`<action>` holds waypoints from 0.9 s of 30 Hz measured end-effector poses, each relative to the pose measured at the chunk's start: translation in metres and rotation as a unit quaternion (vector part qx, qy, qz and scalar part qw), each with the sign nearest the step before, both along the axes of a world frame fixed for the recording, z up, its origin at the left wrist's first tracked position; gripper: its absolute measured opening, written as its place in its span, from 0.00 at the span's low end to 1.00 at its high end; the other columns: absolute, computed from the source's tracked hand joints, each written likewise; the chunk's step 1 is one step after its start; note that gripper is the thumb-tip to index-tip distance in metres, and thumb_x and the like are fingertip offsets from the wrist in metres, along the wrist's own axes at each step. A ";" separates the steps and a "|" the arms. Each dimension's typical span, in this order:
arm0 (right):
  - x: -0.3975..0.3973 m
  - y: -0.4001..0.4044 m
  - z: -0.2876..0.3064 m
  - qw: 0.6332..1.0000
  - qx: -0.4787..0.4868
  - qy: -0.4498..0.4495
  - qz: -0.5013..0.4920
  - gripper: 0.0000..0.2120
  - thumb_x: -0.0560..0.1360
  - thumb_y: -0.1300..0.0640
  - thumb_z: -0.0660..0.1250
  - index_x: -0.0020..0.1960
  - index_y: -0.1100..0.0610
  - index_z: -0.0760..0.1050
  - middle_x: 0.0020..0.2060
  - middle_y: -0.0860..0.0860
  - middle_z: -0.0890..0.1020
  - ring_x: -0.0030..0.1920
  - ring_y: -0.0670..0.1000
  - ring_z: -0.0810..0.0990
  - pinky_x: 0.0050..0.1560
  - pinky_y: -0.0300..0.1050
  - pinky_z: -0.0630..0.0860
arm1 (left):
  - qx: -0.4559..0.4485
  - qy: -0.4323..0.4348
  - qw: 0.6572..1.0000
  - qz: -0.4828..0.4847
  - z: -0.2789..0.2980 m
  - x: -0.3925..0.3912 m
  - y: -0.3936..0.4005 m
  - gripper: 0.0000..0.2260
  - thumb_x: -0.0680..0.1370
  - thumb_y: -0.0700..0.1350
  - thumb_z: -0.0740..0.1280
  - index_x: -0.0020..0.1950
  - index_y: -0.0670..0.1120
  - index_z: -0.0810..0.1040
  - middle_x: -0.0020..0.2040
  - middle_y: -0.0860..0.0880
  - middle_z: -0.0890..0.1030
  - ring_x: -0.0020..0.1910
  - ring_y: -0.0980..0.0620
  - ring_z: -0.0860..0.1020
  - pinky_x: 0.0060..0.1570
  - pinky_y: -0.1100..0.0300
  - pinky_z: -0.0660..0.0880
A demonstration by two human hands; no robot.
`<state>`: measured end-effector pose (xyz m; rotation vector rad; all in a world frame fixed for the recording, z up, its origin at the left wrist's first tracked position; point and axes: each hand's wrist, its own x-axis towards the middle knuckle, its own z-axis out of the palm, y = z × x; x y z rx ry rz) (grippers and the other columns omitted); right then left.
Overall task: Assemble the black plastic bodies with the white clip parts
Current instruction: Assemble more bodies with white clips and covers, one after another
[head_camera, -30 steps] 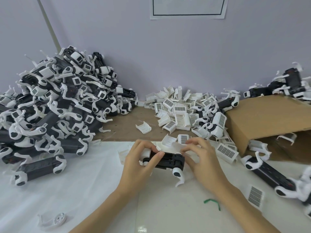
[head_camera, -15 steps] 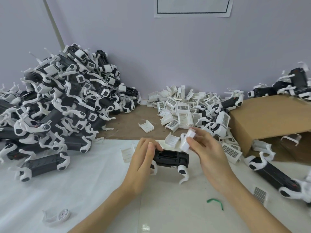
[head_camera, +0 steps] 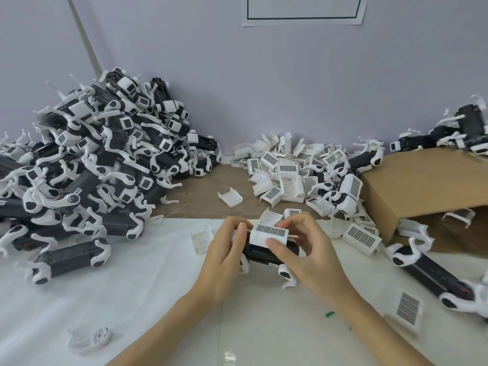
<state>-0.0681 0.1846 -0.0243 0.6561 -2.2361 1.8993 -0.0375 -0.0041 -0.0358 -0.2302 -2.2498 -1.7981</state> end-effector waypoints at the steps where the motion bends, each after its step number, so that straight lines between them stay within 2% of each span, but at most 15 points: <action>1: 0.001 -0.001 -0.001 1.000 0.012 0.004 0.007 0.16 0.72 0.51 0.79 0.54 0.50 0.75 0.51 0.47 0.85 0.54 0.51 0.85 0.57 0.50 0.81 | 0.003 0.002 1.000 0.002 0.001 0.000 0.000 0.15 0.88 0.57 0.55 0.55 0.51 0.77 0.47 0.52 0.80 0.44 0.53 0.76 0.44 0.57 0.70; 4: 0.003 -0.002 -0.002 0.996 0.076 0.014 0.042 0.18 0.73 0.52 0.79 0.55 0.47 0.71 0.52 0.43 0.84 0.53 0.47 0.85 0.49 0.39 0.81 | 0.029 0.002 1.000 0.001 0.004 0.002 0.001 0.19 0.86 0.59 0.54 0.54 0.48 0.77 0.48 0.45 0.81 0.44 0.46 0.78 0.40 0.59 0.72; 7: 0.002 0.003 0.002 0.992 0.109 0.044 0.041 0.19 0.73 0.55 0.79 0.53 0.48 0.70 0.52 0.42 0.83 0.52 0.47 0.84 0.47 0.36 0.80 | 0.047 -0.011 0.999 -0.022 0.005 0.002 0.000 0.17 0.85 0.60 0.57 0.55 0.49 0.77 0.49 0.41 0.81 0.40 0.45 0.78 0.36 0.60 0.73; 10: 0.001 0.006 0.009 0.987 0.139 0.059 0.045 0.19 0.72 0.53 0.79 0.53 0.49 0.70 0.53 0.40 0.81 0.53 0.46 0.84 0.49 0.37 0.79 | 0.065 -0.025 0.997 -0.037 0.005 0.001 0.001 0.12 0.84 0.55 0.66 0.56 0.46 0.77 0.48 0.41 0.83 0.35 0.46 0.77 0.38 0.53 0.77; 12: 0.002 0.008 0.011 0.986 0.154 0.030 0.061 0.20 0.73 0.49 0.78 0.55 0.49 0.69 0.52 0.40 0.82 0.50 0.46 0.85 0.48 0.43 0.82 | 0.101 -0.040 0.993 -0.046 0.007 0.000 0.000 0.11 0.84 0.51 0.69 0.57 0.43 0.77 0.48 0.40 0.84 0.36 0.43 0.79 0.39 0.50 0.81; 14: 0.003 0.011 0.010 0.983 0.164 -0.008 0.083 0.18 0.77 0.44 0.74 0.57 0.49 0.69 0.47 0.42 0.83 0.43 0.45 0.84 0.45 0.45 0.82 | 0.123 -0.047 0.990 -0.042 0.009 0.000 -0.002 0.11 0.82 0.50 0.71 0.57 0.43 0.78 0.49 0.38 0.83 0.38 0.39 0.81 0.41 0.46 0.82; 16: 0.004 0.012 0.008 0.984 0.136 -0.068 0.098 0.17 0.80 0.40 0.69 0.58 0.51 0.72 0.42 0.49 0.82 0.40 0.47 0.82 0.46 0.49 0.80 | 0.119 -0.038 0.992 -0.027 0.010 0.000 -0.003 0.10 0.80 0.51 0.70 0.57 0.47 0.80 0.50 0.35 0.82 0.39 0.34 0.82 0.42 0.43 0.78; 17: 0.003 0.012 0.008 0.984 0.107 -0.103 0.099 0.17 0.80 0.40 0.69 0.58 0.52 0.74 0.44 0.55 0.83 0.42 0.51 0.83 0.48 0.50 0.81 | 0.110 -0.031 0.993 -0.020 0.010 0.000 -0.004 0.10 0.80 0.51 0.69 0.57 0.48 0.81 0.50 0.34 0.81 0.40 0.32 0.81 0.41 0.43 0.77; 19: 0.000 0.012 0.011 0.983 0.060 -0.139 0.109 0.15 0.78 0.43 0.71 0.59 0.52 0.80 0.50 0.62 0.82 0.49 0.58 0.83 0.51 0.47 0.80 | 0.090 -0.007 0.996 -0.014 0.009 0.000 -0.004 0.09 0.80 0.51 0.69 0.58 0.51 0.81 0.51 0.36 0.80 0.42 0.38 0.79 0.40 0.48 0.76; 21: -0.001 0.011 0.013 0.989 0.061 -0.092 0.101 0.12 0.75 0.48 0.72 0.59 0.47 0.82 0.51 0.54 0.84 0.53 0.50 0.83 0.54 0.42 0.79 | 0.077 0.035 0.996 -0.024 0.008 0.000 -0.004 0.11 0.81 0.49 0.69 0.63 0.52 0.79 0.57 0.41 0.79 0.51 0.46 0.80 0.50 0.52 0.77; 24: 0.002 0.010 0.012 0.990 0.125 0.062 0.022 0.17 0.75 0.56 0.74 0.61 0.42 0.79 0.55 0.37 0.81 0.62 0.46 0.78 0.63 0.40 0.71 | 0.027 0.088 0.995 -0.022 0.003 0.000 -0.005 0.20 0.81 0.46 0.70 0.73 0.53 0.72 0.70 0.45 0.73 0.70 0.43 0.74 0.70 0.44 0.72; 27: 0.002 0.009 0.007 0.966 0.201 0.163 -0.021 0.21 0.75 0.60 0.76 0.64 0.46 0.78 0.58 0.30 0.74 0.65 0.44 0.73 0.67 0.40 0.66 | 0.003 0.061 0.998 -0.022 -0.001 0.000 -0.007 0.23 0.82 0.50 0.71 0.75 0.53 0.68 0.71 0.50 0.76 0.73 0.45 0.73 0.74 0.43 0.70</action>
